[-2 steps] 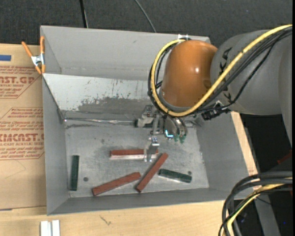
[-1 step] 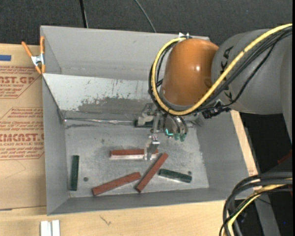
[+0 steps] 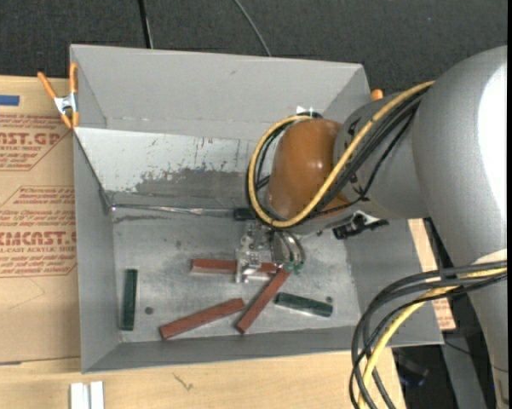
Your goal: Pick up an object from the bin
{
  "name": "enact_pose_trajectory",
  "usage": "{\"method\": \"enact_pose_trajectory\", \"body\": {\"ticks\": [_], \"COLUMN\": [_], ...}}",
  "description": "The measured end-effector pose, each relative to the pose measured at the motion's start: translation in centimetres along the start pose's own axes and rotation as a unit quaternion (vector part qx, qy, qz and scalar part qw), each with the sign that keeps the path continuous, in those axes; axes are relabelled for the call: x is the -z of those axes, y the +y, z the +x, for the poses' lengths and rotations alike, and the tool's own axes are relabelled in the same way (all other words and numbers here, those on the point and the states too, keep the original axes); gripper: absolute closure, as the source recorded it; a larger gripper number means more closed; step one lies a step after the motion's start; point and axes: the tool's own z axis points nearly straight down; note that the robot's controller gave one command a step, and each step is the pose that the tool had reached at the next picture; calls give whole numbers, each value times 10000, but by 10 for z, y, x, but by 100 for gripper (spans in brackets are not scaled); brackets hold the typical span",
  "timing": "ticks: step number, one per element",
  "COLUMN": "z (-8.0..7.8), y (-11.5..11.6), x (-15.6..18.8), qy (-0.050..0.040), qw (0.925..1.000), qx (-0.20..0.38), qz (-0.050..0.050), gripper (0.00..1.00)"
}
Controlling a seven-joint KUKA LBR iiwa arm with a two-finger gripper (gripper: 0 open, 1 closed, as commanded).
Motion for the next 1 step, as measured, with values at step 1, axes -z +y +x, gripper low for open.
{"method": "enact_pose_trajectory", "body": {"ticks": [1], "z": [0], "y": [0], "x": [0], "qy": [0], "qw": [10000], "qx": [0], "qz": [0], "gripper": [100]}}
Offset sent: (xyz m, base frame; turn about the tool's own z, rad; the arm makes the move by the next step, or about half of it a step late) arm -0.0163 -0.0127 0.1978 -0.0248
